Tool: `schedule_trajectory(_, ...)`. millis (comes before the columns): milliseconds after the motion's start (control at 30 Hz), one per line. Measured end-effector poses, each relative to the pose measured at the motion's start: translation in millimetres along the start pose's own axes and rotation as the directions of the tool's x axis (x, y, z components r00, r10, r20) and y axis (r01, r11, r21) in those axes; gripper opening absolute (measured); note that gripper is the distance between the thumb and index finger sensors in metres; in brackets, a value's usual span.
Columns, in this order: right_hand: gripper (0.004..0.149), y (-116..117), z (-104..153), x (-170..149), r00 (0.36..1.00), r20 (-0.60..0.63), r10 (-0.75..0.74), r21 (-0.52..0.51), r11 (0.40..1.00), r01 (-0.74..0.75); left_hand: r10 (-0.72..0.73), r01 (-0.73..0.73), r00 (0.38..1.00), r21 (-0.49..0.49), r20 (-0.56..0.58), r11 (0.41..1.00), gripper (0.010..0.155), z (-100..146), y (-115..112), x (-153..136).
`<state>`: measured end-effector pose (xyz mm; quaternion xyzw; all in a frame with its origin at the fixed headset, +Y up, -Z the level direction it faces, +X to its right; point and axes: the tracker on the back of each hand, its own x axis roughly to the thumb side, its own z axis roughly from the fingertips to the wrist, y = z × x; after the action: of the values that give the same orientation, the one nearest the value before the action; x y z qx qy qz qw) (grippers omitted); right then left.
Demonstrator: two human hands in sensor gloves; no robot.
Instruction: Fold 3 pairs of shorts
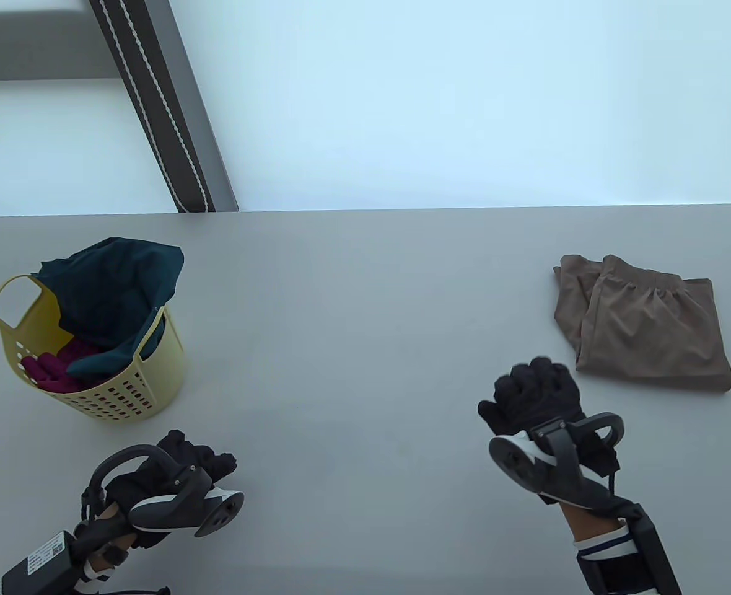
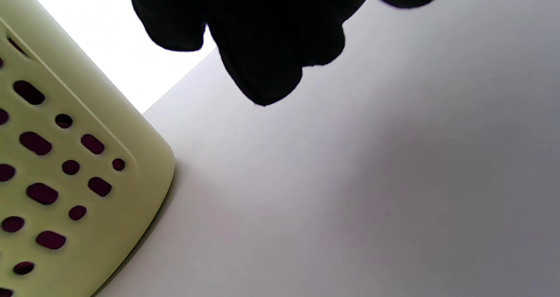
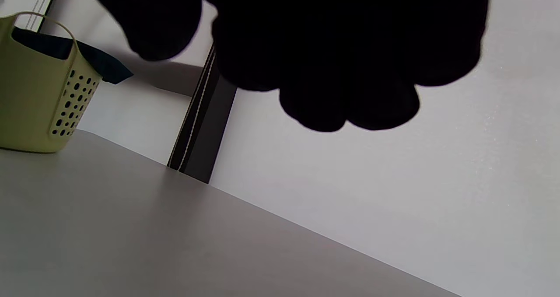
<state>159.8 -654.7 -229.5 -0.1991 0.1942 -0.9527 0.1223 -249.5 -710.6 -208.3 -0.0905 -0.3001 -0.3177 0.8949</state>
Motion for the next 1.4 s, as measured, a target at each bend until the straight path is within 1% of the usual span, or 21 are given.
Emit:
schedule_trajectory(133, 0.035, 33, 8, 15, 0.998, 0.057, 0.017, 0.112, 0.993, -0.024, -0.009, 0.009, 1.0, -0.011, -0.008, 1.0, 0.058, -2, -4, -2)
schedule_trajectory(200, 0.036, 47, 9, 18, 0.996, 0.062, -0.062, 0.211, 0.976, 0.048, -0.012, 0.012, 1.0, -0.019, -0.014, 1.0, 0.059, -3, -7, -3)
schedule_trajectory(267, 0.038, 62, 9, 21, 0.981, 0.017, -0.194, 0.313, 0.933, 0.179, -0.021, 0.02, 0.999, -0.033, -0.025, 0.999, 0.059, -5, -12, -5)
schedule_trajectory(367, 0.039, 77, 12, 23, 0.968, -0.028, -0.249, 0.401, 0.884, 0.239, -0.052, 0.05, 0.998, -0.055, -0.045, 0.997, 0.06, -9, -19, -8)
schedule_trajectory(467, 0.039, 83, 13, 23, 0.974, -0.034, -0.224, 0.439, 0.872, 0.215, -0.082, 0.077, 0.995, -0.073, -0.065, 0.994, 0.061, -12, -25, -11)
schedule_trajectory(600, 0.039, 87, 13, 23, 0.956, -0.096, -0.279, 0.471, 0.833, 0.29, -0.114, 0.107, 0.989, -0.076, -0.097, 0.991, 0.064, -14, -30, -15)
schedule_trajectory(667, 0.039, 86, 12, 23, 0.958, -0.092, -0.273, 0.474, 0.834, 0.283, -0.142, 0.135, 0.983, -0.063, -0.113, 0.989, 0.068, -14, -30, -16)
schedule_trajectory(767, 0.039, 83, 11, 23, 0.959, -0.085, -0.269, 0.458, 0.845, 0.277, -0.222, 0.228, 0.963, 0.026, -0.151, 0.973, 0.075, -7, -23, -20)
schedule_trajectory(800, 0.039, 81, 11, 22, 0.959, -0.086, -0.271, 0.452, 0.847, 0.28, -0.269, 0.29, 0.947, 0.106, -0.177, 0.951, 0.077, -1, -15, -21)
schedule_trajectory(833, 0.039, 80, 11, 22, 0.959, -0.086, -0.271, 0.446, 0.85, 0.28, -0.305, 0.344, 0.928, 0.184, -0.212, 0.921, 0.079, 5, -7, -23)
schedule_trajectory(900, 0.039, 78, 11, 22, 0.962, -0.079, -0.261, 0.433, 0.86, 0.269, -0.328, 0.436, 0.886, 0.347, -0.328, 0.83, 0.083, 22, 19, -31)
schedule_trajectory(933, 0.039, 78, 11, 22, 0.963, -0.077, -0.259, 0.431, 0.862, 0.267, -0.318, 0.446, 0.88, 0.379, -0.353, 0.811, 0.086, 27, 27, -34)
schedule_trajectory(967, 0.039, 77, 11, 22, 0.964, -0.073, -0.257, 0.429, 0.864, 0.263, -0.272, 0.438, 0.878, 0.433, -0.393, 0.788, 0.09, 39, 45, -42)
schedule_trajectory(1033, 0.039, 78, 10, 22, 0.962, -0.073, -0.261, 0.428, 0.864, 0.267, -0.123, 0.364, 0.894, 0.538, -0.431, 0.76, 0.095, 58, 75, -65)
schedule_trajectory(1067, 0.039, 78, 10, 22, 0.961, -0.074, -0.266, 0.427, 0.863, 0.272, -0.031, 0.298, 0.904, 0.576, -0.427, 0.761, 0.096, 64, 88, -82)
schedule_trajectory(1133, 0.039, 79, 9, 23, 0.96, -0.075, -0.27, 0.427, 0.861, 0.276, 0.083, 0.203, 0.903, 0.587, -0.422, 0.784, 0.098, 68, 104, -111)
schedule_trajectory(1200, 0.039, 79, 9, 24, 0.96, -0.074, -0.27, 0.429, 0.86, 0.275, 0.185, 0.117, 0.873, 0.563, -0.451, 0.818, 0.096, 60, 119, -148)
schedule_trajectory(1267, 0.039, 79, 8, 24, 0.961, -0.075, -0.267, 0.431, 0.86, 0.273, 0.304, -0.034, 0.83, 0.501, -0.468, 0.865, 0.099, 43, 126, -181)
schedule_trajectory(1333, 0.039, 79, 8, 24, 0.961, -0.08, -0.265, 0.432, 0.86, 0.273, 0.406, -0.215, 0.771, 0.399, -0.491, 0.891, 0.103, 17, 126, -208)
schedule_trajectory(1367, 0.039, 79, 8, 23, 0.961, -0.085, -0.262, 0.432, 0.86, 0.272, 0.442, -0.327, 0.73, 0.303, -0.521, 0.895, 0.105, -4, 121, -221)
schedule_trajectory(1400, 0.039, 78, 8, 23, 0.962, -0.086, -0.261, 0.432, 0.86, 0.272, 0.45, -0.381, 0.709, 0.241, -0.543, 0.892, 0.108, -16, 117, -226)
